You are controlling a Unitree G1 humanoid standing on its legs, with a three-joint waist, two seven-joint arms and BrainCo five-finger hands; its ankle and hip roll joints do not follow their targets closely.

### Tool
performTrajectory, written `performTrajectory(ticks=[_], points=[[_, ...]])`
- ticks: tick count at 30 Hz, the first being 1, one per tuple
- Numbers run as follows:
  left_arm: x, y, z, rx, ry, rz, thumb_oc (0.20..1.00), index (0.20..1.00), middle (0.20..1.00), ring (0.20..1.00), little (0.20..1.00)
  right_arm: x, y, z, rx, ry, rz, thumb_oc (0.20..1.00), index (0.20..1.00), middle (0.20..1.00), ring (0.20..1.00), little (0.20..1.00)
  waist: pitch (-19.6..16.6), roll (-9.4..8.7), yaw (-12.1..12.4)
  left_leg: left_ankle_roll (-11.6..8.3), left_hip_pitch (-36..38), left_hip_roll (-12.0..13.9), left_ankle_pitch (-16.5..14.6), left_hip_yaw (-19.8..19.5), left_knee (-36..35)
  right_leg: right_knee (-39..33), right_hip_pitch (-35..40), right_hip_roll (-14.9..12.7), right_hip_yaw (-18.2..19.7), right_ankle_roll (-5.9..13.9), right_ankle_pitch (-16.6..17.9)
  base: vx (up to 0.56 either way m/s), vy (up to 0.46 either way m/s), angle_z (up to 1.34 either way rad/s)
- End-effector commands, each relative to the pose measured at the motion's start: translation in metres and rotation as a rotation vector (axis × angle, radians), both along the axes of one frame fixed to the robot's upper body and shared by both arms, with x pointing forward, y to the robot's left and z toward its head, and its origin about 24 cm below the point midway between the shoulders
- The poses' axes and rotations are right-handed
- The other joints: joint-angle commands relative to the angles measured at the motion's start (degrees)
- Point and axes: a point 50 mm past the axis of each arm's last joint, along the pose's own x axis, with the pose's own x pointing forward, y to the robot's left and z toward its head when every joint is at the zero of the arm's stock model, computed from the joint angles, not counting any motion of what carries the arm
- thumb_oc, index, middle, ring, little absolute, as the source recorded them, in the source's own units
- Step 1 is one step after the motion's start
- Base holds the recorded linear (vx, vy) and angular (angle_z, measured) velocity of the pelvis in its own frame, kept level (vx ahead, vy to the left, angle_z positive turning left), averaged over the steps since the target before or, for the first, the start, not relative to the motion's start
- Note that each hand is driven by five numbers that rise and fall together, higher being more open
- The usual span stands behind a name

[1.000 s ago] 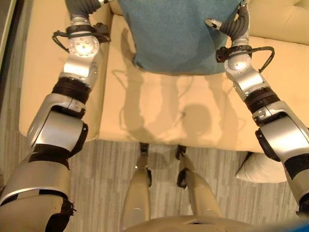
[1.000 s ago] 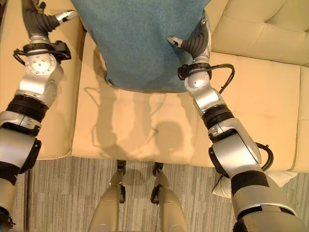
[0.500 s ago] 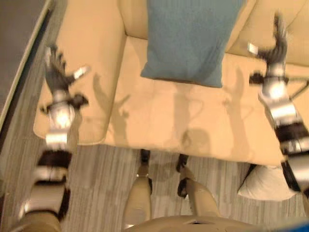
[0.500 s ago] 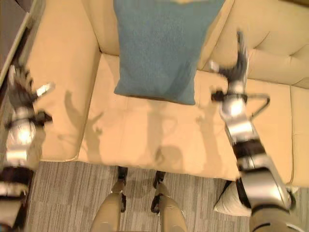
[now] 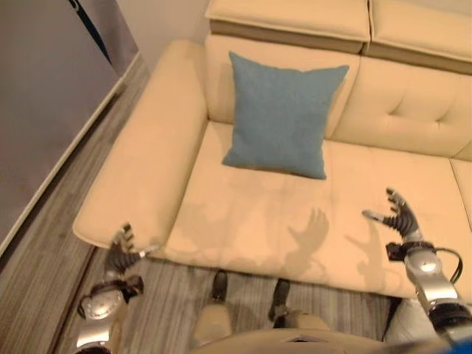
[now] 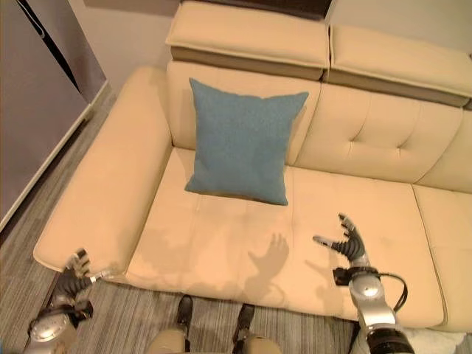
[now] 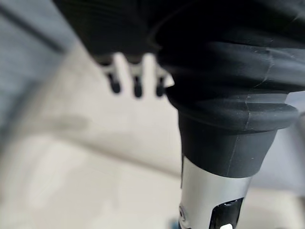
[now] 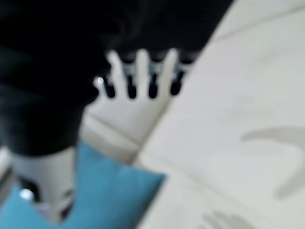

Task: Pick up all the scattered cushions and arrange them neatly on the sofa.

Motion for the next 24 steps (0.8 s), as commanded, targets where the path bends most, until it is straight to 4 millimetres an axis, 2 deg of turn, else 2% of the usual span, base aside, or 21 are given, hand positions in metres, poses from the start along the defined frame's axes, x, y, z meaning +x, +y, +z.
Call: performTrajectory(ticks=[1, 2, 3, 4, 5, 6, 8, 9, 10, 11, 12, 13, 14, 15, 16, 18, 19, 22, 23, 24], points=[[0.013, -0.006, -0.007, 0.055, 0.069, -0.119, 1.0, 1.0, 1.0, 1.0, 1.0, 0.007, -0.011, 0.006, -0.036, -0.044, -0.042, 1.0, 1.0, 1.0, 1.0, 1.0, 0.17, 0.3, -0.32, -3.71, 3.07, 2.69, -3.04, -1.33, 1.66, 0.6, 5.26, -1.86, -3.13, 4.66, -5.61, -0.1, 0.026, 0.3], [0.006, -0.011, -0.017, 0.036, 0.126, -0.114, 1.0, 1.0, 1.0, 1.0, 1.0, 0.002, -0.009, -0.003, -0.034, -0.003, -0.059, 1.0, 1.0, 1.0, 1.0, 1.0, 0.03, 0.4, -0.48, -3.71, 2.82, 2.56, -3.13, -1.78, 2.21, 0.6, 5.46, -1.98, -3.19, 4.52, -5.76, -0.09, 0.021, 0.36], [0.006, -0.012, -0.017, 0.036, 0.125, -0.114, 1.0, 1.0, 1.0, 1.0, 1.0, 0.002, -0.009, -0.003, -0.034, -0.004, -0.059, 1.0, 1.0, 1.0, 1.0, 1.0, 0.07, 0.42, -0.55, -3.71, 2.77, 2.56, -3.17, -1.86, 2.29, 0.6, 5.49, -1.97, -3.27, 4.52, -5.78, -0.08, 0.035, 0.29], [-0.006, -0.023, -0.031, 0.012, 0.206, -0.127, 1.0, 1.0, 1.0, 1.0, 1.0, -0.009, -0.004, -0.02, -0.015, 0.075, -0.077, 1.0, 1.0, 1.0, 1.0, 1.0, 0.0, 0.7, -0.82, -3.2, 2.68, 2.03, -4.14, -2.4, 4.29, 0.6, 6.16, -2.27, -2.85, 4.27, -5.59, -0.1, 0.044, 0.28], [-0.014, -0.027, -0.038, -0.003, 0.25, -0.118, 1.0, 1.0, 1.0, 1.0, 1.0, -0.013, -0.001, -0.027, -0.004, 0.111, -0.084, 1.0, 1.0, 1.0, 1.0, 1.0, 0.29, 0.62, -0.51, -2.92, 2.95, 1.53, -5.77, -3.06, 6.55, 0.6, 6.5, -2.32, -1.72, 4.08, -5.32, -0.11, 0.049, 0.2], [-0.013, -0.027, -0.038, -0.003, 0.249, -0.118, 1.0, 1.0, 1.0, 1.0, 1.0, -0.013, -0.001, -0.027, -0.004, 0.11, -0.084, 1.0, 1.0, 1.0, 1.0, 1.0, 0.2, 0.56, -0.61, -2.85, 2.69, 1.39, -5.64, -3.15, 6.6, 0.6, 6.32, -2.45, -1.82, 4.13, -5.23, -0.11, 0.036, 0.07], [-0.02, -0.035, -0.046, -0.019, 0.3, -0.128, 1.0, 1.0, 1.0, 1.0, 1.0, -0.018, 0.002, -0.037, 0.023, 0.158, -0.113, 1.0, 1.0, 1.0, 1.0, 1.0, 0.56, 0.27, -0.41, -2.72, 2.64, 0.29, -7.84, -4.81, 10.41, 0.72, 6.13, -3.08, -0.39, 4.0, -4.89, -0.23, 0.111, -0.07], [-0.023, -0.044, -0.051, -0.037, 0.325, -0.131, 1.0, 1.0, 1.0, 1.0, 1.0, -0.022, 0.007, -0.046, 0.055, 0.209, -0.132, 1.0, 1.0, 1.0, 1.0, 1.0, 1.18, 0.66, -0.03, -2.73, 4.05, -0.55, -8.8, -7.83, 13.66, 1.32, 5.46, -3.64, 1.33, 3.94, -4.01, -0.37, 0.184, -0.36], [-0.024, -0.047, -0.052, -0.04, 0.331, -0.129, 1.0, 1.0, 1.0, 1.0, 1.0, -0.023, 0.01, -0.05, 0.067, 0.231, -0.137, 1.0, 1.0, 1.0, 1.0, 1.0, 0.99, 0.8, -0.04, -2.49, 5.02, -0.96, -9.28, -9.55, 13.68, 1.83, 4.6, -3.79, 2.2, 3.95, -3.62, -0.56, 0.302, -1.09], [-0.02, -0.058, -0.055, -0.032, 0.343, -0.198, 1.0, 1.0, 1.0, 1.0, 1.0, -0.03, 0.011, -0.057, 0.07, 0.288, -0.144, 1.0, 1.0, 1.0, 1.0, 1.0, 0.71, 1.69, -0.87, -1.16, 6.5, -3.52, -11.33, -14.2, 12.88, 4.94, 0.9, -5.06, 4.94, 4.38, -2.62, -0.45, 0.241, -1.23], [-0.017, -0.061, -0.055, -0.027, 0.346, -0.213, 1.0, 1.0, 1.0, 1.0, 1.0, -0.031, 0.011, -0.059, 0.075, 0.3, -0.152, 1.0, 1.0, 1.0, 1.0, 1.0, 0.55, 1.73, -1.43, -0.3, 7.22, -4.38, -13.02, -14.07, 11.86, 5.91, -0.11, -5.84, 5.39, 4.75, -2.19, -0.35, 0.199, -1.23], [-0.017, -0.061, -0.055, -0.027, 0.346, -0.213, 1.0, 1.0, 1.0, 1.0, 1.0, -0.031, 0.011, -0.059, 0.075, 0.3, -0.152, 1.0, 1.0, 1.0, 1.0, 1.0, 0.55, 1.73, -1.42, -0.3, 7.22, -4.38, -13.02, -14.06, 11.86, 5.92, -0.12, -5.84, 5.4, 4.75, -2.2, -0.27, 0.196, -0.57], [-0.009, -0.067, -0.054, -0.009, 0.342, -0.268, 1.0, 1.0, 1.0, 1.0, 1.0, -0.031, 0.011, -0.059, 0.063, 0.314, -0.148, 1.0, 1.0, 1.0, 1.0, 1.0, 0.54, 2.38, -2.33, 1.23, 8.67, -5.82, -14.37, -13.2, 10.22, 7.53, -2.24, -7.64, 6.01, 5.75, -0.82, -0.2, 0.151, -0.37], [-0.009, -0.067, -0.054, -0.009, 0.341, -0.269, 1.0, 1.0, 1.0, 1.0, 1.0, -0.031, 0.01, -0.059, 0.063, 0.314, -0.149, 1.0, 1.0, 1.0, 1.0, 1.0, 0.56, 2.35, -2.21, 1.26, 8.69, -5.86, -14.34, -13.07, 10.19, 7.63, -2.34, -7.67, 6.16, 5.77, -0.84, -0.43, 0.319, -0.37], [0.001, -0.073, -0.053, 0.013, 0.323, -0.309, 1.0, 1.0, 1.0, 1.0, 1.0, -0.033, 0.011, -0.062, 0.056, 0.344, -0.147, 1.0, 1.0, 1.0, 1.0, 1.0, 0.96, 2.84, -2.69, 2.38, 9.06, -8.1, -14.37, -12.37, 9.57, 8.01, -4.36, -10.09, 6.71, 7.2, 1.44, -0.31, 0.213, -0.44], [0.002, -0.075, -0.052, 0.014, 0.322, -0.323, 1.0, 1.0, 1.0, 1.0, 1.0, -0.032, 0.012, -0.062, 0.052, 0.348, -0.142, 1.0, 1.0, 1.0, 1.0, 1.0, 1.03, 2.89, -2.64, 2.8, 9.18, -8.69, -14.33, -11.85, 9.19, 7.74, -4.85, -10.86, 6.84, 7.6, 2.15, -0.29, 0.173, -0.66], [0.009, -0.077, -0.051, 0.029, 0.31, -0.349, 1.0, 1.0, 1.0, 1.0, 1.0, -0.03, 0.012, -0.062, 0.042, 0.356, -0.135, 1.0, 1.0, 1.0, 1.0, 1.0, 1.47, 3.22, -2.61, 3.51, 9.22, -9.66, -14.07, -10.46, 8.59, 6.91, -6.07, -12.58, 6.5, 8.35, 3.6, -0.31, 0.117, -0.68], [0.014, -0.077, -0.049, 0.035, 0.303, -0.356, 1.0, 1.0, 1.0, 1.0, 1.0, -0.026, 0.014, -0.061, 0.039, 0.348, -0.132, 1.0, 1.0, 1.0, 1.0, 1.0, 2.56, 3.78, -2.19, 4.22, 8.32, -9.37, -13.28, -8.53, 8.82, 8.9, -7.6, -12.88, 4.75, 8.12, 2.58, -0.34, 0.062, -0.75], [0.012, -0.076, -0.05, 0.032, 0.32, -0.354, 1.0, 1.0, 1.0, 1.0, 1.0, -0.028, 0.016, -0.063, 0.041, 0.364, -0.119, 1.0, 1.0, 1.0, 1.0, 1.0, 3.26, 4.35, -1.07, 4.81, 7.26, -8.8, -11.94, -5.76, 8.75, 12.92, -5.83, -12.51, -0.16, 6.57, -0.32, -0.3, 0.021, -0.97], [0.01, -0.074, -0.051, 0.032, 0.327, -0.346, 1.0, 1.0, 1.0, 1.0, 1.0, -0.029, 0.018, -0.065, 0.044, 0.371, -0.112, 1.0, 1.0, 1.0, 1.0, 1.0, 3.06, 4.3, -0.84, 5.16, 6.97, -8.84, -11.11, -5.19, 8.18, 15.07, -5.3, -12.17, -0.94, 6.18, -1.27, -0.36, 0.015, -0.99]])
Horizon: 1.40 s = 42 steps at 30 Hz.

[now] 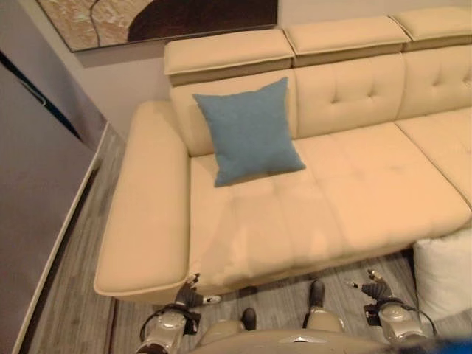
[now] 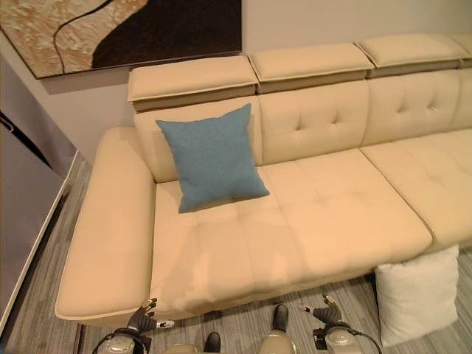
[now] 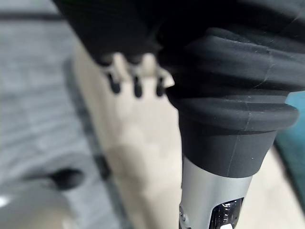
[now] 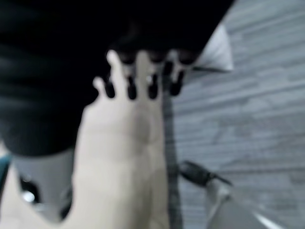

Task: Pick up all the scattered cushions and arrange them neatly on the sofa.

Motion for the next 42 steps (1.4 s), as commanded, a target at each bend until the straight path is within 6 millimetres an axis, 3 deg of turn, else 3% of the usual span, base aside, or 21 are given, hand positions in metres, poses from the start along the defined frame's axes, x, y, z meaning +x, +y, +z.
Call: performTrajectory(ticks=[1, 2, 4, 6, 8, 12, 14, 15, 16, 17, 18, 19, 22, 28, 30, 31, 33, 36, 37, 38, 42], points=[[0.008, 0.012, 0.005, 0.044, -0.023, 0.019, 1.0, 1.0, 1.0, 1.0, 1.0, 0.025, -0.002, 0.012, -0.025, -0.064, 0.048, 1.0, 1.0, 1.0, 1.0, 1.0, 2.25, -0.15, 2.49, -4.04, 5.58, 0.98, -4.75, -3.02, -2.75, 3.94, 5.25, 1.34, -3.74, 0.69, -2.6, -0.14, 0.006, -0.66], [0.008, 0.012, 0.005, 0.045, -0.023, 0.019, 1.0, 1.0, 1.0, 1.0, 1.0, 0.025, -0.001, 0.012, -0.025, -0.064, 0.048, 1.0, 1.0, 1.0, 1.0, 1.0, 2.13, -0.24, 2.45, -4.01, 5.4, 0.88, -4.58, -3.04, -2.8, 3.89, 5.08, 1.23, -3.75, 0.7, -2.49, -0.17, -0.032, -1.0], [-0.003, 0.017, 0.001, 0.041, 0.016, 0.068, 1.0, 1.0, 1.0, 1.0, 1.0, 0.021, 0.0, 0.008, -0.019, -0.039, 0.04, 1.0, 1.0, 1.0, 1.0, 1.0, 0.72, -0.04, 4.88, -3.76, 4.41, 2.09, -3.25, 0.27, -3.93, 8.48, 9.77, 1.92, -6.91, 0.35, -6.91, -0.19, -0.079, -0.82], [-0.009, 0.018, -0.001, 0.041, 0.036, 0.077, 1.0, 1.0, 1.0, 1.0, 1.0, 0.018, 0.001, 0.006, -0.014, -0.029, 0.039, 1.0, 1.0, 1.0, 1.0, 1.0, 0.32, -0.39, 6.16, -3.91, 3.73, 2.44, -3.0, 1.89, -3.87, 7.83, 12.04, 1.85, -7.96, 0.53, -7.59, -0.11, -0.125, -0.91], [-0.012, 0.019, -0.002, 0.014, 0.031, 0.153, 1.0, 1.0, 1.0, 1.0, 1.0, 0.025, 0.004, 0.008, -0.005, -0.05, 0.027, 1.0, 1.0, 1.0, 1.0, 1.0, -0.37, -2.19, 7.96, -5.5, 1.85, 2.94, -2.32, 3.6, -2.55, -0.01, 14.85, 3.67, -7.73, 0.94, -7.3, -0.06, -0.259, -1.12], [-0.009, 0.016, -0.002, 0.004, 0.022, 0.189, 1.0, 1.0, 1.0, 1.0, 1.0, 0.029, 0.001, 0.012, -0.005, -0.081, -0.004, 1.0, 1.0, 1.0, 1.0, 1.0, 0.17, -2.58, 6.82, -8.24, -0.96, 5.32, -1.61, 5.51, 1.25, -6.4, 15.86, 6.23, -6.18, 0.27, -7.04, -0.03, -0.195, -0.33], [-0.008, 0.016, -0.002, 0.004, 0.024, 0.188, 1.0, 1.0, 1.0, 1.0, 1.0, 0.028, -0.001, 0.012, -0.002, -0.085, -0.017, 1.0, 1.0, 1.0, 1.0, 1.0, 0.35, -2.54, 6.34, -8.65, -1.2, 5.9, -1.53, 5.61, 1.98, -7.49, 16.42, 6.6, -6.16, -0.01, -6.9, -0.04, -0.073, -0.15], [-0.003, 0.013, -0.001, -0.003, 0.007, 0.192, 1.0, 1.0, 1.0, 1.0, 1.0, 0.029, -0.003, 0.013, -0.013, -0.087, -0.026, 1.0, 1.0, 1.0, 1.0, 1.0, 1.44, -2.46, 6.65, -9.62, -1.8, 5.13, -0.96, 1.87, 4.35, -8.02, 16.01, 7.14, -4.13, -0.58, -6.31, -0.07, -0.047, -0.1], [-0.003, 0.013, -0.001, -0.003, 0.007, 0.192, 1.0, 1.0, 1.0, 1.0, 1.0, 0.029, -0.003, 0.013, -0.013, -0.086, -0.026, 1.0, 1.0, 1.0, 1.0, 1.0, 1.4, -2.47, 6.63, -9.61, -1.84, 5.12, -0.94, 1.86, 4.35, -8.02, 15.97, 7.13, -4.14, -0.58, -6.31, -0.13, -0.043, -0.22], [0.001, 0.01, 0.0, -0.011, -0.01, 0.191, 1.0, 1.0, 1.0, 1.0, 1.0, 0.028, -0.003, 0.012, -0.027, -0.072, -0.01, 1.0, 1.0, 1.0, 1.0, 1.0, 2.25, -2.6, 7.88, -9.77, -1.62, 2.31, -1.68, -6.59, 4.74, -8.66, 15.35, 8.14, -0.84, -0.94, -5.32, -0.06, -0.026, -0.46], [0.001, 0.01, 0.0, -0.01, -0.011, 0.191, 1.0, 1.0, 1.0, 1.0, 1.0, 0.028, -0.003, 0.012, -0.027, -0.073, -0.01, 1.0, 1.0, 1.0, 1.0, 1.0, 2.12, -2.68, 7.79, -9.74, -1.76, 2.21, -1.46, -6.66, 4.58, -8.68, 15.19, 8.05, -0.92, -0.92, -5.25, -0.13, -0.042, -1.38], [0.006, 0.005, 0.0, -0.016, -0.018, 0.164, 1.0, 1.0, 1.0, 1.0, 1.0, 0.026, -0.003, 0.011, -0.029, -0.051, 0.005, 1.0, 1.0, 1.0, 1.0, 1.0, 1.94, -2.68, 8.02, -9.07, -1.2, 0.04, -3.05, -12.18, 4.13, -9.68, 14.42, 8.77, 2.63, -0.78, -4.48, -0.09, -0.012, -1.52], [0.014, -0.001, 0.002, -0.023, -0.037, 0.128, 1.0, 1.0, 1.0, 1.0, 1.0, 0.022, -0.007, 0.01, -0.049, -0.021, 0.024, 1.0, 1.0, 1.0, 1.0, 1.0, 1.49, -1.65, 7.51, -7.48, 0.76, -1.31, -4.99, -15.32, 2.61, -9.76, 12.87, 9.41, 6.01, -0.82, -3.24, -0.1, 0.046, -1.2], [0.026, -0.004, 0.007, -0.02, -0.069, 0.088, 1.0, 1.0, 1.0, 1.0, 1.0, 0.021, -0.007, 0.008, -0.052, 0.001, 0.035, 1.0, 1.0, 1.0, 1.0, 1.0, 1.66, -1.1, 6.55, -5.95, 2.31, -2.37, -4.15, -15.79, -0.46, -7.96, 8.6, 8.56, 7.88, 0.81, -0.38, -0.12, 0.077, -0.51], [0.027, 0.006, 0.009, 0.004, -0.067, 0.094, 1.0, 1.0, 1.0, 1.0, 1.0, 0.025, 0.001, 0.007, -0.053, 0.007, 0.072, 1.0, 1.0, 1.0, 1.0, 1.0, 2.72, -0.81, 8.13, -5.54, 2.05, -1.26, -3.18, -12.4, -1.97, -5.01, 5.62, 7.08, 2.89, 1.6, 0.32, -0.14, -0.004, -1.2], [0.027, 0.006, 0.009, 0.004, -0.067, 0.094, 1.0, 1.0, 1.0, 1.0, 1.0, 0.025, 0.001, 0.007, -0.053, 0.007, 0.072, 1.0, 1.0, 1.0, 1.0, 1.0, 2.82, -0.79, 8.29, -5.54, 2.22, -1.2, -3.23, -12.26, -2.02, -4.83, 5.61, 7.13, 3.03, 1.59, 0.21, -0.11, -0.041, -1.36], [0.012, 0.014, 0.004, 0.018, -0.017, 0.124, 1.0, 1.0, 1.0, 1.0, 1.0, 0.018, 0.002, 0.004, -0.059, 0.024, 0.092, 1.0, 1.0, 1.0, 1.0, 1.0, 3.14, -0.57, 9.63, -5.45, 2.39, 0.87, -1.6, -7.93, -3.71, -3.08, 6.24, 3.76, -6.4, 1.33, -0.87, -0.11, -0.059, -1.23], [0.004, 0.018, 0.001, 0.022, 0.01, 0.138, 1.0, 1.0, 1.0, 1.0, 1.0, 0.016, 0.001, 0.003, -0.057, 0.035, 0.095, 1.0, 1.0, 1.0, 1.0, 1.0, 2.78, -0.89, 9.64, -5.03, 3.19, 1.54, -1.08, -6.19, -5.1, -2.03, 6.61, 3.93, -5.77, 1.05, -1.31, -0.03, -0.054, -0.92], [0.0, 0.02, 0.0, 0.024, 0.023, 0.146, 1.0, 1.0, 1.0, 1.0, 1.0, 0.016, 0.001, 0.003, -0.06, 0.039, 0.094, 1.0, 1.0, 1.0, 1.0, 1.0, 2.71, -1.04, 10.05, -4.93, 3.2, 1.94, -1.03, -4.86, -5.35, -1.83, 7.32, 3.74, -7.0, 1.18, -1.58, -0.05, -0.169, -0.76], [-0.006, 0.021, -0.002, 0.028, 0.046, 0.146, 1.0, 1.0, 1.0, 1.0, 1.0, 0.013, 0.001, 0.002, -0.061, 0.045, 0.094, 1.0, 1.0, 1.0, 1.0, 1.0, 2.54, -1.48, 11.39, -5.25, 2.75, 2.99, -0.79, -2.06, -5.66, -2.03, 9.95, 3.43, -11.53, 1.17, -2.66, -0.04, -0.141, -0.81], [-0.007, 0.021, -0.002, 0.023, 0.048, 0.169, 1.0, 1.0, 1.0, 1.0, 1.0, 0.014, 0.004, 0.001, -0.056, 0.039, 0.095, 1.0, 1.0, 1.0, 1.0, 1.0, 1.9, -2.62, 12.12, -6.17, 2.93, 4.2, -0.99, -0.59, -6.09, -4.38, 10.14, 4.13, -11.27, 1.58, -2.06, 0.12, -0.2, -0.84]])
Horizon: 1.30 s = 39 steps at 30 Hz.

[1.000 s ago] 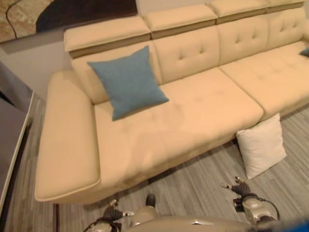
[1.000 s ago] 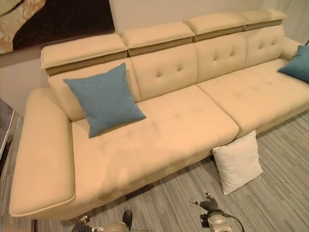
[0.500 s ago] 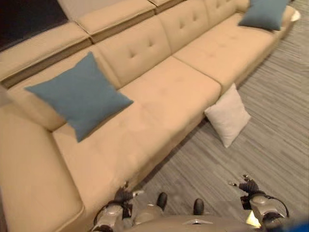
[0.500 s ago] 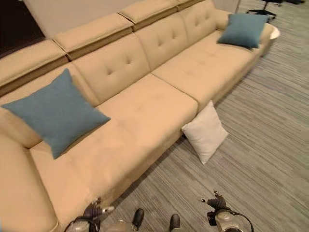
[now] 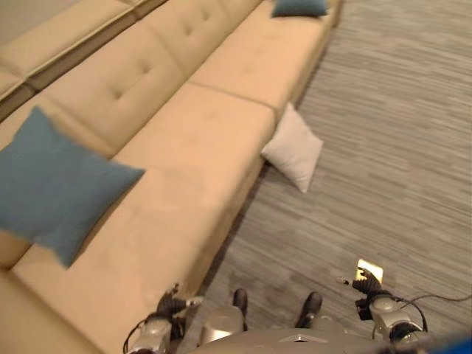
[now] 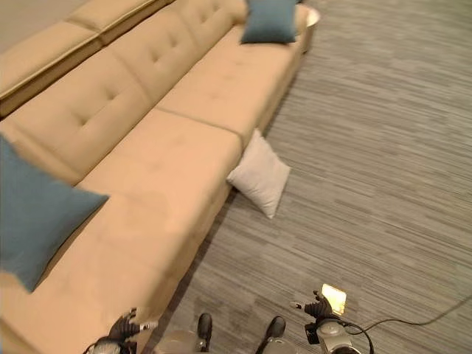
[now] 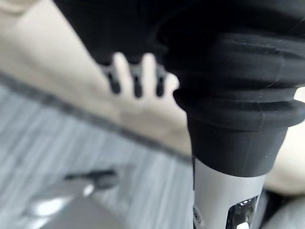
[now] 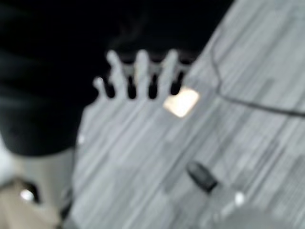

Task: Pick up all the scattered cushions and arrange them neatly on the sofa.

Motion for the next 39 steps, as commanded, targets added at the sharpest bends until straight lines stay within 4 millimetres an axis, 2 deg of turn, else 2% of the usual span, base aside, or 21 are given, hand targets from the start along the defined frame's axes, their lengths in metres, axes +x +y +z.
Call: performTrajectory(ticks=[1, 4, 7, 9, 10, 16, 17, 18, 21, 22, 23, 26, 27, 29, 31, 33, 34, 35, 36, 37, 39], points=[[0.017, -0.003, 0.003, 0.006, -0.037, -0.007, 1.0, 1.0, 1.0, 1.0, 1.0, 0.015, -0.008, 0.009, -0.043, -0.052, 0.03, 1.0, 1.0, 1.0, 1.0, 1.0, -1.1, -0.63, 3.11, -0.19, -0.32, -2.87, -0.17, -10.43, -0.64, 4.37, 1.69, -0.74, 1.27, 4.88, -3.15, 0.14, -0.163, -0.69], [0.02, -0.006, 0.003, -0.008, -0.051, 0.007, 1.0, 1.0, 1.0, 1.0, 1.0, 0.019, -0.01, 0.012, -0.043, -0.076, 0.018, 1.0, 1.0, 1.0, 1.0, 1.0, -0.21, -0.93, 2.21, -1.91, -1.54, -1.33, -1.35, -9.04, 5.8, 1.29, 3.61, 0.91, 1.02, 4.02, -3.49, 0.21, -0.207, -0.2], [0.026, -0.008, 0.005, -0.022, -0.082, 0.03, 1.0, 1.0, 1.0, 1.0, 1.0, 0.02, -0.011, 0.013, -0.046, -0.08, 0.001, 1.0, 1.0, 1.0, 1.0, 1.0, 1.11, -1.32, 2.74, -2.98, -6.47, -1.08, 1.22, -8.56, 13.45, -0.98, 5.2, 1.7, 0.04, 3.27, -3.59, 0.12, -0.113, -0.1], [0.028, -0.009, 0.006, -0.025, -0.089, 0.021, 1.0, 1.0, 1.0, 1.0, 1.0, 0.017, -0.01, 0.011, -0.047, -0.069, -0.002, 1.0, 1.0, 1.0, 1.0, 1.0, 1.13, -2.52, 3.77, -2.18, -9.05, -5.98, -1.86, -12.28, 12.98, -2.57, 6.11, 2.25, 1.52, 3.67, -3.53, 0.21, -0.097, -0.18], [0.027, -0.01, 0.005, -0.028, -0.087, 0.019, 1.0, 1.0, 1.0, 1.0, 1.0, 0.017, -0.009, 0.011, -0.043, -0.068, -0.001, 1.0, 1.0, 1.0, 1.0, 1.0, 1.02, -2.73, 3.97, -1.92, -8.89, -6.63, -2.01, -12.49, 11.23, -2.84, 6.25, 2.73, 2.16, 3.82, -3.62, 0.21, -0.068, -0.51], [0.028, -0.002, 0.007, -0.007, -0.089, 0.014, 1.0, 1.0, 1.0, 1.0, 1.0, 0.017, 0.003, 0.007, -0.033, -0.061, 0.024, 1.0, 1.0, 1.0, 1.0, 1.0, 1.26, -3.34, 7.06, -1.02, -15.6, -12.3, 4.33, -15.21, 7.42, -2.91, 8.8, 7.43, 7.95, 3.19, -6.5, 0.23, 0.023, -0.69], [0.025, 0.002, 0.007, -0.003, -0.084, 0.03, 1.0, 1.0, 1.0, 1.0, 1.0, 0.017, 0.007, 0.006, -0.024, -0.055, 0.038, 1.0, 1.0, 1.0, 1.0, 1.0, 1.17, -3.49, 7.96, -0.49, -14.6, -12.17, 3.74, -15.81, 7.34, -2.11, 9.13, 8.16, 9.66, 2.65, -7.35, 0.39, 0.113, -1.59], [0.021, 0.008, 0.007, 0.011, -0.062, 0.043, 1.0, 1.0, 1.0, 1.0, 1.0, 0.015, 0.014, 0.003, -0.008, -0.044, 0.051, 1.0, 1.0, 1.0, 1.0, 1.0, 1.11, -4.49, 8.5, 0.25, -13.63, -12.78, 3.22, -18.42, 8.42, 0.26, 9.39, 8.66, 11.4, 2.38, -8.36, 0.4, 0.127, -1.56], [0.021, 0.019, 0.01, 0.044, -0.055, 0.027, 1.0, 1.0, 1.0, 1.0, 1.0, 0.014, 0.023, 0.0, 0.016, -0.038, 0.067, 1.0, 1.0, 1.0, 1.0, 1.0, 1.18, -5.79, 8.43, 1.76, -11.18, -11.62, 2.13, -19.14, 8.42, 10.2, 7.73, 7.92, 11.98, 3.8, -9.0, 0.26, 0.1, -0.9], [0.026, 0.024, 0.013, 0.06, -0.069, 0.012, 1.0, 1.0, 1.0, 1.0, 1.0, 0.018, 0.027, 0.001, 0.033, -0.047, 0.077, 1.0, 1.0, 1.0, 1.0, 1.0, 1.72, -5.4, 7.21, 3.26, -9.13, -10.6, 1.3, -19.82, 8.33, 21.6, 3.08, 6.79, 12.52, 6.65, -5.69, 0.15, 0.148, -0.4], [0.031, 0.024, 0.016, 0.067, -0.088, 0.002, 1.0, 1.0, 1.0, 1.0, 1.0, 0.024, 0.029, 0.003, 0.037, -0.066, 0.086, 1.0, 1.0, 1.0, 1.0, 1.0, 2.18, -4.46, 6.28, 4.1, -8.4, -9.97, 1.04, -20.33, 8.22, 27.7, 0.37, 6.69, 12.88, 7.64, -3.82, 0.15, 0.146, -0.15], [0.032, 0.026, 0.018, 0.078, -0.098, 0.003, 1.0, 1.0, 1.0, 1.0, 1.0, 0.028, 0.03, 0.006, 0.041, -0.083, 0.094, 1.0, 1.0, 1.0, 1.0, 1.0, 2.34, -2.37, 4.82, 5.45, -4.4, -8.27, -0.23, -20.78, 5.98, 31.94, -4.56, 3.71, 11.12, 7.86, -2.05, 0.27, 0.117, 0.18], [0.034, 0.024, 0.018, 0.071, -0.107, -0.002, 1.0, 1.0, 1.0, 1.0, 1.0, 0.029, 0.031, 0.006, 0.045, -0.085, 0.097, 1.0, 1.0, 1.0, 1.0, 1.0, 2.36, -2.49, 4.69, 5.25, -2.4, -8.02, -1.67, -21.32, 5.03, 24.09, -4.59, 1.16, 10.26, 6.51, -3.13, 0.33, -0.077, 0.06], [0.034, 0.023, 0.018, 0.068, -0.107, -0.005, 1.0, 1.0, 1.0, 1.0, 1.0, 0.03, 0.03, 0.007, 0.046, -0.089, 0.098, 1.0, 1.0, 1.0, 1.0, 1.0, 2.49, -2.46, 4.61, 4.85, -1.54, -7.86, -2.41, -21.86, 4.84, 19.71, -4.1, 0.54, 10.47, 6.09, -3.24, 0.36, -0.096, 0.01], [0.032, 0.024, 0.016, 0.072, -0.089, 0.011, 1.0, 1.0, 1.0, 1.0, 1.0, 0.029, 0.025, 0.007, 0.035, -0.081, 0.073, 1.0, 1.0, 1.0, 1.0, 1.0, 1.77, -2.13, 4.18, 3.47, 1.91, -6.71, -4.16, -24.58, 2.14, 6.91, -5.8, -1.37, 12.06, 6.47, 0.35, 0.52, -0.128, 0.23], [0.029, 0.015, 0.012, 0.066, -0.071, -0.019, 1.0, 1.0, 1.0, 1.0, 1.0, 0.024, 0.029, 0.004, 0.044, -0.063, 0.091, 1.0, 1.0, 1.0, 1.0, 1.0, -0.06, -3.64, 3.2, 1.63, 5.08, -4.5, -5.41, -27.13, 1.8, 5.15, -4.55, 1.27, 13.05, 6.33, 0.99, 0.75, -0.194, 0.82], [0.033, 0.012, 0.012, 0.052, -0.08, -0.03, 1.0, 1.0, 1.0, 1.0, 1.0, 0.025, 0.029, 0.004, 0.049, -0.073, 0.085, 1.0, 1.0, 1.0, 1.0, 1.0, -0.06, -3.46, 3.04, -0.73, 2.76, -3.18, -2.58, -26.84, 8.38, 3.86, -2.38, 2.36, 10.73, 5.27, -0.07, 0.62, -0.181, 1.24], [0.033, 0.012, 0.012, 0.053, -0.08, -0.03, 1.0, 1.0, 1.0, 1.0, 1.0, 0.025, 0.029, 0.004, 0.049, -0.073, 0.085, 1.0, 1.0, 1.0, 1.0, 1.0, -0.1, -3.5, 2.98, -0.72, 2.68, -3.22, -2.56, -26.9, 8.39, 3.87, -2.43, 2.31, 10.69, 5.28, -0.06, 0.25, -0.125, 1.29], [0.039, 0.01, 0.014, 0.049, -0.097, -0.038, 1.0, 1.0, 1.0, 1.0, 1.0, 0.031, 0.029, 0.008, 0.049, -0.103, 0.078, 1.0, 1.0, 1.0, 1.0, 1.0, 0.93, -3.75, 3.41, -2.16, -1.72, -2.38, -0.18, -23.86, 15.45, 3.0, -1.02, 1.97, 8.6, 4.81, -0.56, 0.07, -0.145, 0.75], [0.047, 0.006, 0.017, 0.041, -0.127, -0.056, 1.0, 1.0, 1.0, 1.0, 1.0, 0.04, 0.027, 0.013, 0.042, -0.132, 0.076, 1.0, 1.0, 1.0, 1.0, 1.0, 3.12, -4.01, 5.07, -1.19, -9.08, -0.77, -0.04, -17.27, 26.66, 1.36, 2.09, 2.02, 6.03, 3.16, -1.73, 0.11, -0.199, 0.69], [0.052, 0.006, 0.018, 0.044, -0.136, -0.062, 1.0, 1.0, 1.0, 1.0, 1.0, 0.045, 0.026, 0.015, 0.034, -0.135, 0.079, 1.0, 1.0, 1.0, 1.0, 1.0, 4.26, -4.32, 6.31, -0.39, -13.45, -1.85, -2.19, -14.33, 30.08, 0.17, 4.28, 2.67, 5.13, 2.56, -2.95, 0.16, -0.129, 0.55]])
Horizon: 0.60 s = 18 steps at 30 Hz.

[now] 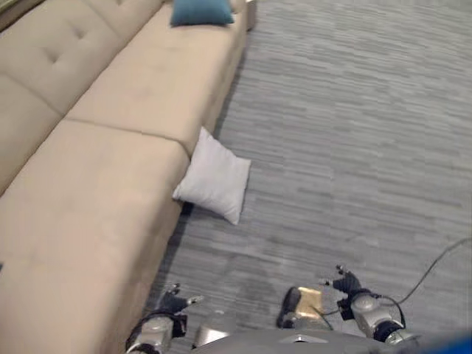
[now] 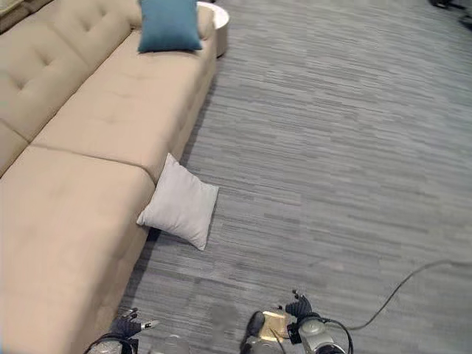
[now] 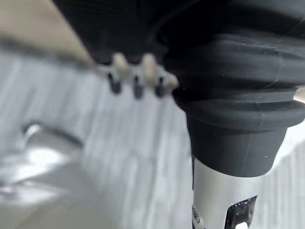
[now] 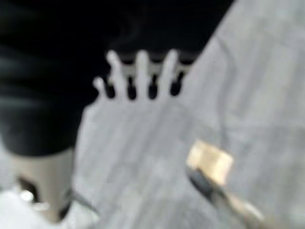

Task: Pick up all the scattered cushions and arrange them neatly on the sofa.

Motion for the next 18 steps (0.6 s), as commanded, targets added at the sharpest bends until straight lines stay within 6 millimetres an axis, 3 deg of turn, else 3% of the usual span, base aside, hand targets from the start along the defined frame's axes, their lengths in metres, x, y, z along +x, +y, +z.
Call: performTrajectory(ticks=[1, 2, 4, 5, 6, 8, 9, 10, 13, 14, 15, 16, 17, 18], points=[[0.026, 0.015, 0.014, 0.067, -0.074, -0.063, 1.0, 1.0, 1.0, 1.0, 1.0, 0.014, -0.009, 0.01, -0.019, -0.062, -0.022, 1.0, 1.0, 1.0, 1.0, 1.0, 5.09, 0.21, 3.11, 3.65, -0.6, -2.01, 4.74, 1.6, -13.05, 0.99, 6.32, -2.68, -2.48, 13.12, -2.46, 0.14, -0.034, 0.28], [0.026, 0.015, 0.014, 0.067, -0.074, -0.063, 1.0, 1.0, 1.0, 1.0, 1.0, 0.014, -0.009, 0.01, -0.019, -0.062, -0.022, 1.0, 1.0, 1.0, 1.0, 1.0, 5.11, 0.24, 3.12, 3.65, -0.59, -1.98, 4.68, 1.61, -12.99, 0.98, 6.35, -2.65, -2.47, 13.12, -2.46, 0.18, -0.017, 0.06], [0.025, 0.013, 0.013, 0.064, -0.068, -0.068, 1.0, 1.0, 1.0, 1.0, 1.0, 0.014, -0.01, 0.01, -0.028, -0.068, -0.023, 1.0, 1.0, 1.0, 1.0, 1.0, 4.49, -0.15, 3.95, 4.15, -1.27, -5.06, 4.26, 2.47, -20.69, -0.68, 7.63, -1.98, -2.67, 13.71, -2.89, 0.29, 0.01, -0.07], [0.023, 0.014, 0.012, 0.063, -0.06, -0.069, 1.0, 1.0, 1.0, 1.0, 1.0, 0.012, -0.014, 0.01, -0.04, -0.071, -0.029, 1.0, 1.0, 1.0, 1.0, 1.0, 3.51, 0.1, 4.57, 4.18, -1.12, -6.71, 8.0, 3.81, -29.07, -1.48, 8.36, -0.69, -2.95, 14.19, -3.66, 0.39, 0.041, 0.02], [0.021, 0.015, 0.012, 0.067, -0.056, -0.072, 1.0, 1.0, 1.0, 1.0, 1.0, 0.01, -0.014, 0.01, -0.043, -0.069, -0.03, 1.0, 1.0, 1.0, 1.0, 1.0, 3.12, 0.53, 5.07, 3.86, -2.26, -6.95, 11.72, 5.03, -33.06, -1.48, 9.11, 0.64, -3.03, 14.29, -4.71, 0.36, 0.051, 0.3], [0.02, 0.017, 0.012, 0.068, -0.058, -0.071, 1.0, 1.0, 1.0, 1.0, 1.0, 0.01, -0.013, 0.009, -0.041, -0.067, -0.026, 1.0, 1.0, 1.0, 1.0, 1.0, 2.79, 0.94, 6.07, 3.27, -3.9, -7.08, 15.7, 6.36, -36.58, -1.48, 10.22, 2.38, -2.47, 13.94, -6.03, 0.2, 0.039, 0.48], [0.02, 0.017, 0.012, 0.068, -0.058, -0.071, 1.0, 1.0, 1.0, 1.0, 1.0, 0.01, -0.013, 0.009, -0.04, -0.067, -0.026, 1.0, 1.0, 1.0, 1.0, 1.0, 2.79, 0.93, 6.08, 3.27, -3.86, -7.08, 15.73, 6.38, -36.63, -1.48, 10.22, 2.36, -2.46, 13.94, -6.04, 0.27, 0.047, 0.06], [0.011, 0.026, 0.011, 0.083, -0.036, -0.041, 1.0, 1.0, 1.0, 1.0, 1.0, 0.01, -0.003, 0.007, -0.026, -0.059, 0.009, 1.0, 1.0, 1.0, 1.0, 1.0, 2.02, -0.3, 6.7, 4.76, -0.97, -7.45, 15.53, 5.14, -40.17, -1.48, 11.13, 3.09, -2.63, 14.09, -6.02, 0.29, 0.054, -0.21], [0.007, 0.036, 0.013, 0.099, -0.024, -0.02, 1.0, 1.0, 1.0, 1.0, 1.0, 0.005, 0.004, 0.003, -0.013, -0.042, 0.022, 1.0, 1.0, 1.0, 1.0, 1.0, 1.79, -2.59, 7.06, 5.06, 0.65, -7.97, 14.67, 3.36, -38.51, 1.35, 11.31, 2.88, -2.4, 14.34, -7.16, 0.22, 0.059, -0.37], [0.007, 0.036, 0.013, 0.099, -0.024, -0.02, 1.0, 1.0, 1.0, 1.0, 1.0, 0.005, 0.004, 0.003, -0.013, -0.042, 0.022, 1.0, 1.0, 1.0, 1.0, 1.0, 1.65, -2.6, 6.99, 5.08, 0.45, -7.97, 14.79, 3.29, -38.51, 1.37, 11.12, 2.89, -2.48, 14.34, -7.11, 0.15, 0.091, -0.12], [0.006, 0.044, 0.015, 0.112, -0.022, -0.011, 1.0, 1.0, 1.0, 1.0, 1.0, 0.001, 0.008, 0.0, -0.001, -0.024, 0.038, 1.0, 1.0, 1.0, 1.0, 1.0, 1.7, -3.82, 7.53, 5.92, 2.08, -7.96, 13.25, 3.08, -37.77, 5.62, 11.03, 2.21, -2.13, 15.0, -7.8, 0.1, 0.089, 0.0], [0.006, 0.043, 0.015, 0.112, -0.022, -0.011, 1.0, 1.0, 1.0, 1.0, 1.0, 0.001, 0.008, 0.0, -0.001, -0.025, 0.038, 1.0, 1.0, 1.0, 1.0, 1.0, 1.59, -3.83, 7.48, 5.93, 1.92, -7.96, 13.37, 3.04, -37.8, 5.62, 10.87, 2.22, -2.18, 15.0, -7.74, 0.22, 0.195, -0.05], [0.003, 0.049, 0.016, 0.123, -0.013, -0.007, 1.0, 1.0, 1.0, 1.0, 1.0, -0.003, 0.01, -0.003, 0.009, -0.011, 0.038, 1.0, 1.0, 1.0, 1.0, 1.0, 1.91, -4.13, 7.45, 7.07, 4.01, -7.41, 11.76, 2.32, -37.08, 14.68, 9.23, 0.65, -1.87, 16.69, -6.87, 0.11, 0.111, -0.15], [0.003, 0.049, 0.016, 0.123, -0.013, -0.007, 1.0, 1.0, 1.0, 1.0, 1.0, -0.003, 0.01, -0.003, 0.009, -0.011, 0.037, 1.0, 1.0, 1.0, 1.0, 1.0, 1.77, -4.13, 7.38, 7.07, 3.82, -7.4, 11.88, 2.26, -37.11, 14.64, 9.06, 0.68, -1.93, 16.68, -6.78, 0.26, 0.268, -0.21]])
